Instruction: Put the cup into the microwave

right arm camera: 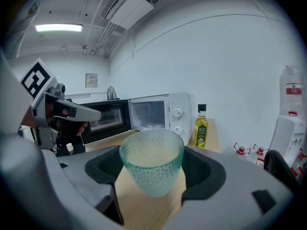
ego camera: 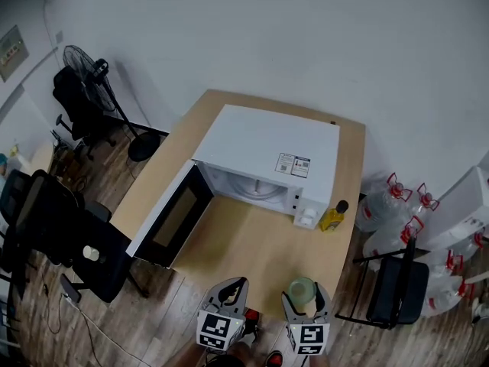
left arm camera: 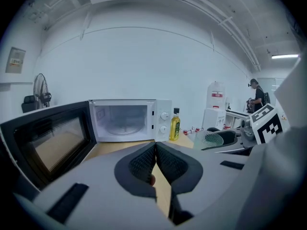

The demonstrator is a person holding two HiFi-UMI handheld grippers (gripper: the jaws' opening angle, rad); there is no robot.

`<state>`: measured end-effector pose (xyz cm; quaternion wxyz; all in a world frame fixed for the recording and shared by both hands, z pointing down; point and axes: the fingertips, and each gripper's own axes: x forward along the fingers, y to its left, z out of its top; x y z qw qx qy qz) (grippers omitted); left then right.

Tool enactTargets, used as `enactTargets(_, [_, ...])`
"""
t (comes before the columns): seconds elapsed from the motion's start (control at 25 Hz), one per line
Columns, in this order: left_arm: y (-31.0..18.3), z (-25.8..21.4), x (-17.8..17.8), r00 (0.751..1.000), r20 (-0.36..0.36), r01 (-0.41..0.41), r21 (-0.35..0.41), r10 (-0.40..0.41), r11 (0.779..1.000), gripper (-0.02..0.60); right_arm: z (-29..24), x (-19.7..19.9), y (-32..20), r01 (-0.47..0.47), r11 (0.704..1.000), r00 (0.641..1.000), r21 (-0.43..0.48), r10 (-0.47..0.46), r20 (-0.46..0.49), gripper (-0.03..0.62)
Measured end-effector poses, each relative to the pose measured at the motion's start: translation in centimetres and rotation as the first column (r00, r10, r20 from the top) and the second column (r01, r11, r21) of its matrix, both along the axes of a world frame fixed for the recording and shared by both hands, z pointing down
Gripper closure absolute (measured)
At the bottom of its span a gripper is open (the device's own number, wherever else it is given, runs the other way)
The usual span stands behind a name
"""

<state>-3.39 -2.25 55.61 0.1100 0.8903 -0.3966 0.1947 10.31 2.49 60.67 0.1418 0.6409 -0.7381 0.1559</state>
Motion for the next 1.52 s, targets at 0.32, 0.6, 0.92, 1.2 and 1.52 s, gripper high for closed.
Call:
enactTargets(0.32, [-2.0,-2.7,-2.7,0.999,-0.019,0.034,0.041,-0.034,0.999,0.558,-3.9,-2.4,-2.7,0.034,0.998,0.999,0.046,-0.033,-0.010,0.209])
enactTargets(0.6, [-4.5,-4.2,-4.3,0.999,-0.034,0.041,0.069,-0.039,0.997,0.558,-5.8,-4.6,-5.9,0.054,0.996,0.998,0.076,-0.053,-0.018,0.209])
enactTargets(0.92, [-7.9,-5.6,-5.9,0.998,-0.055,0.038,0.107,-0.033,0.994,0.558,-7.2,-7.2,-10.1,0.063,0.991,0.998,0.116,-0.061,-0.018,0.209])
enactTargets(1.2, [-10.3,-6.2,-7.3,0.997,-0.059,0.051,0.137,-0.043,0.989,0.558,-7.9,-9.2,-13.1,0.091,0.986,0.996,0.138,-0.090,-0.015,0.209])
enactTargets(1.52, [-12.9,-6.1,-8.6,0.994,-0.064,0.099,0.136,-0.091,0.986,0.558,-7.6,-9.9,-16.3,0.103,0.985,0.994,0.136,-0.105,0.013,0.209])
